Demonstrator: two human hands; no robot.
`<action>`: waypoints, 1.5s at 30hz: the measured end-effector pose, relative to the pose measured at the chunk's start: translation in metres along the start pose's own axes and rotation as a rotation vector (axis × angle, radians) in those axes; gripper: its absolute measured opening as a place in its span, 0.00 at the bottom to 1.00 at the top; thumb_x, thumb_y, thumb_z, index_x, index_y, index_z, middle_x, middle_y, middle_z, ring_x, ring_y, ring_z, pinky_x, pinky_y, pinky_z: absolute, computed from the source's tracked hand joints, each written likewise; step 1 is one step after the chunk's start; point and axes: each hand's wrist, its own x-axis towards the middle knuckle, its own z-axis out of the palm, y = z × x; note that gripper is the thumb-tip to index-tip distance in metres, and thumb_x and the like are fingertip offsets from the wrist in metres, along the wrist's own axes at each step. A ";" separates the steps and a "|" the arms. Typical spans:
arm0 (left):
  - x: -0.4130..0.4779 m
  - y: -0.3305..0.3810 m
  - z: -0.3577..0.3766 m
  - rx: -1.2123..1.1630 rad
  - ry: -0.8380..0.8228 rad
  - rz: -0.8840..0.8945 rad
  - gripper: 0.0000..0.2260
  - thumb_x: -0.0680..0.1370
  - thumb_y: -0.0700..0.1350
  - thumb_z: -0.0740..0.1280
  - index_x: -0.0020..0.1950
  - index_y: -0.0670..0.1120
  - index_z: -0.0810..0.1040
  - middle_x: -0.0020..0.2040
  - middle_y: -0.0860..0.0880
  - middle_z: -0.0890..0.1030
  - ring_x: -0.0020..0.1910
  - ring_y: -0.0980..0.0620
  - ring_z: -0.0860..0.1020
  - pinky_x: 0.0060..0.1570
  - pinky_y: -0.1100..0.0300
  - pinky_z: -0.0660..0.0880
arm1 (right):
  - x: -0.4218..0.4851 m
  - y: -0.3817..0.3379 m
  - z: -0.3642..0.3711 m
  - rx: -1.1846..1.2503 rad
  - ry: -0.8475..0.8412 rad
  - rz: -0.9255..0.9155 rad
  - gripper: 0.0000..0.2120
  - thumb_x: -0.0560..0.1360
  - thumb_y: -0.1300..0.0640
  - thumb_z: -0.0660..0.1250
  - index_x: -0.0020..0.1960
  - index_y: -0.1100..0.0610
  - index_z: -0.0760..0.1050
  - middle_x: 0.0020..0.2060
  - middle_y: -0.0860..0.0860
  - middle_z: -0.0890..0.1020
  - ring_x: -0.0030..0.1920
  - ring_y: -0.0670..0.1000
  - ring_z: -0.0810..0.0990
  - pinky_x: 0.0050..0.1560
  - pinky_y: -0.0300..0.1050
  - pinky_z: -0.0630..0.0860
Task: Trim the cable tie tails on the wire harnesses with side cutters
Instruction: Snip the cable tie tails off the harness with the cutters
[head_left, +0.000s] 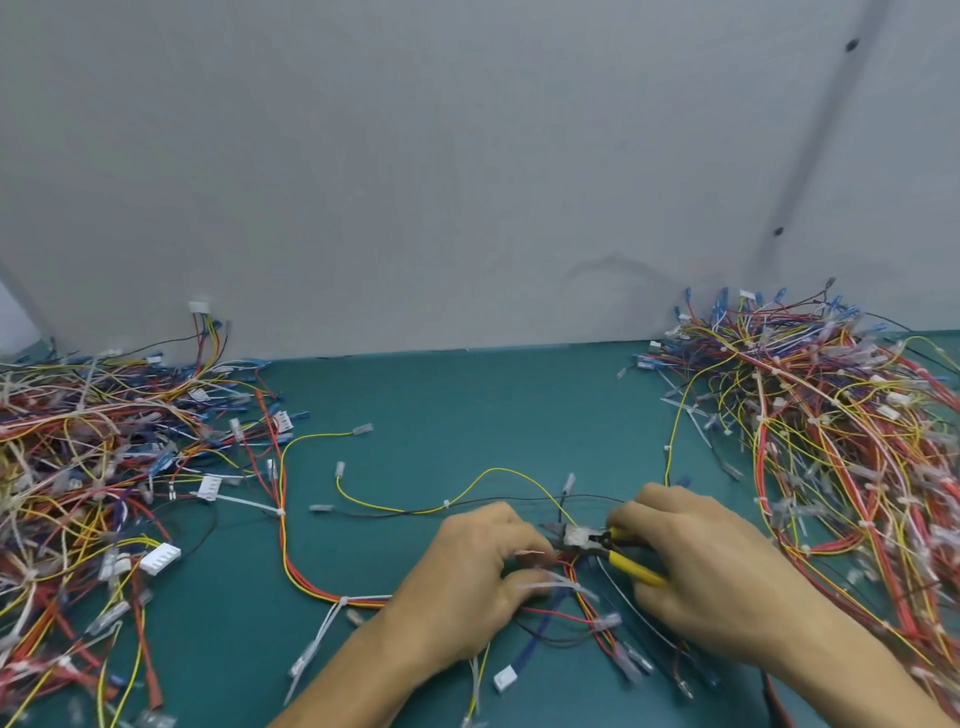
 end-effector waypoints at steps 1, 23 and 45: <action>0.001 0.001 0.000 -0.001 0.008 -0.002 0.03 0.73 0.48 0.73 0.46 0.51 0.83 0.42 0.55 0.79 0.42 0.62 0.74 0.45 0.73 0.66 | 0.000 0.000 0.000 -0.008 -0.002 -0.001 0.15 0.71 0.47 0.60 0.57 0.44 0.69 0.50 0.42 0.70 0.54 0.48 0.71 0.49 0.42 0.70; 0.004 -0.008 -0.009 -0.172 0.016 -0.199 0.07 0.77 0.43 0.67 0.40 0.53 0.74 0.30 0.60 0.74 0.26 0.58 0.65 0.30 0.68 0.63 | -0.001 -0.003 -0.007 -0.014 -0.112 -0.058 0.12 0.72 0.50 0.60 0.55 0.46 0.72 0.47 0.43 0.70 0.51 0.49 0.72 0.47 0.48 0.74; 0.006 -0.006 -0.007 -0.223 0.015 -0.182 0.08 0.79 0.45 0.65 0.39 0.48 0.75 0.30 0.54 0.69 0.30 0.57 0.64 0.32 0.64 0.63 | 0.006 0.003 0.007 -0.090 -0.027 -0.152 0.11 0.74 0.49 0.58 0.55 0.47 0.73 0.46 0.46 0.75 0.49 0.51 0.76 0.45 0.49 0.74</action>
